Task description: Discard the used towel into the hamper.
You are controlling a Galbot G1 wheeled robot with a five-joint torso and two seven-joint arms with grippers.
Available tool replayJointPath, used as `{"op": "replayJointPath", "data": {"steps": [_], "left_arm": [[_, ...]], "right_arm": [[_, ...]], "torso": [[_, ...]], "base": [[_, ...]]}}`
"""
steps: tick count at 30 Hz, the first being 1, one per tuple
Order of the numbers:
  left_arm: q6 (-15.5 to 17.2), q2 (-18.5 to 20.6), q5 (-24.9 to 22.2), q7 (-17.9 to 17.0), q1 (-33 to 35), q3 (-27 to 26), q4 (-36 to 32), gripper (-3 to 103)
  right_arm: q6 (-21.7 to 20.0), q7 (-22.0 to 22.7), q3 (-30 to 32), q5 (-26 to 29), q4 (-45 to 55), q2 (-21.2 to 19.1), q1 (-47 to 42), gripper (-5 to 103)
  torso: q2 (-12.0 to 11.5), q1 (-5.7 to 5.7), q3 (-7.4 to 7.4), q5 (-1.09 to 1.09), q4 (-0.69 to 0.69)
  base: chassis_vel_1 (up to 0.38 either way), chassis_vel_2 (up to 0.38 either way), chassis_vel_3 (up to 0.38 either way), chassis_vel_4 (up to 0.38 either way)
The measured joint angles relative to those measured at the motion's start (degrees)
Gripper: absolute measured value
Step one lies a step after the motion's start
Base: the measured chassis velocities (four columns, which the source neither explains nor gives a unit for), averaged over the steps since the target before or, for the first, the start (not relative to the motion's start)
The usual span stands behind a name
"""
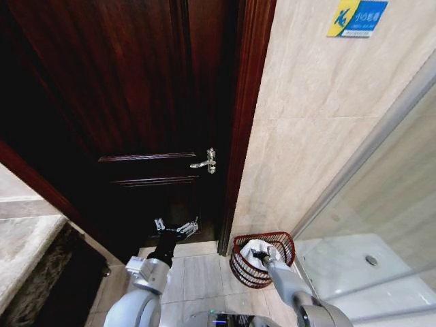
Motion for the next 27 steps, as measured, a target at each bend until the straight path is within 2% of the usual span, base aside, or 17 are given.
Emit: {"op": "replayJointPath", "data": {"steps": [13, 19, 27], "left_arm": [[0.0, 0.0, 0.0, 0.0, 0.0, 0.0, 0.0, 100], [0.0, 0.0, 0.0, 0.0, 0.0, 0.0, 0.0, 100], [0.0, 0.0, 0.0, 0.0, 0.0, 0.0, 0.0, 100]], "right_arm": [[-4.5, 0.3, 0.3, 0.8, -1.7, 0.9, 1.2, 12], [-4.3, 0.6, 0.2, 0.5, -1.9, 1.4, 1.0, 12], [-4.3, 2.5, 0.2, -3.3, -4.0, 1.6, 2.0, 12]], "torso": [[0.0, 0.00, 0.00, 0.00, -0.01], [0.0, 0.00, 0.00, 0.00, 0.00], [0.0, 0.00, 0.00, 0.00, 0.00]], "base": [[0.000, 0.000, 0.000, 0.000], [0.000, 0.000, 0.000, 0.000], [0.000, 0.000, 0.000, 0.000]]}}
